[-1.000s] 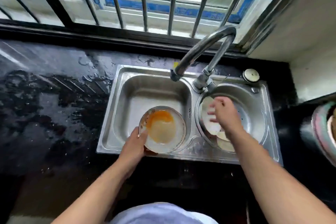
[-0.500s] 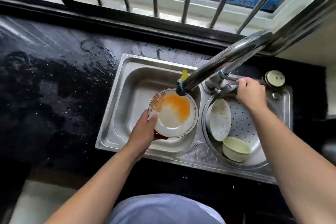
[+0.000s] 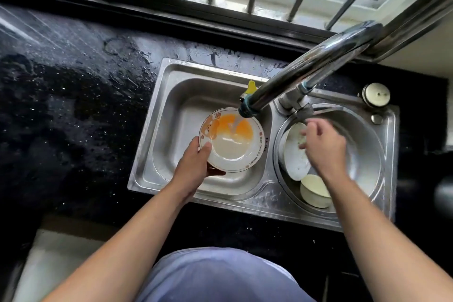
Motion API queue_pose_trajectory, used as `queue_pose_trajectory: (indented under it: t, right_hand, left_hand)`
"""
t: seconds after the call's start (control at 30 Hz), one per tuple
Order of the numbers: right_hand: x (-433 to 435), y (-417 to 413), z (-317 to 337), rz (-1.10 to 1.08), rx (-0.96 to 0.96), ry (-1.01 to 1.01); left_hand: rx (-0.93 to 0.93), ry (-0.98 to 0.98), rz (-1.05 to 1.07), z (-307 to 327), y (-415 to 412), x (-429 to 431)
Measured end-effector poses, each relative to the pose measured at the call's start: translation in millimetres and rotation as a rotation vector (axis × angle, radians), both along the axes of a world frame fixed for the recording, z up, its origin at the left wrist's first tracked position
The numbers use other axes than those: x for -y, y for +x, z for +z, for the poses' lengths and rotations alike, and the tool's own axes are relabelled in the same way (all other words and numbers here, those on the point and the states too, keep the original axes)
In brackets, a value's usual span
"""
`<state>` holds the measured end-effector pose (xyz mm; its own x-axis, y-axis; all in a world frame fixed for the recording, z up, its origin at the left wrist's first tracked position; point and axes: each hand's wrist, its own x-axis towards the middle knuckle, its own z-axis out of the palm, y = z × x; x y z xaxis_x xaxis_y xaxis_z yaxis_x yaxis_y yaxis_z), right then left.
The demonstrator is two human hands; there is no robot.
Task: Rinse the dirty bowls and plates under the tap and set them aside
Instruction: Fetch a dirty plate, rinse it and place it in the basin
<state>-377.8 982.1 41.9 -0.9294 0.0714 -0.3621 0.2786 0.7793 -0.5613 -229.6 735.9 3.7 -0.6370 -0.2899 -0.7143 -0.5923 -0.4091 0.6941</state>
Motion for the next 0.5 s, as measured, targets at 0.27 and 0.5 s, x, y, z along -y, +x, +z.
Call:
queue_pose_trajectory:
  t: [0.27,0.5]
  right_hand:
    - [43,90,-11,0.089,0.242,-0.297]
    - [55,98,-12,0.145,0.324,-0.324]
  left_hand:
    - [-0.021,-0.047,-0.005,-5,1,-1]
    - [-0.023,-0.047,0.012,-4,6,-2]
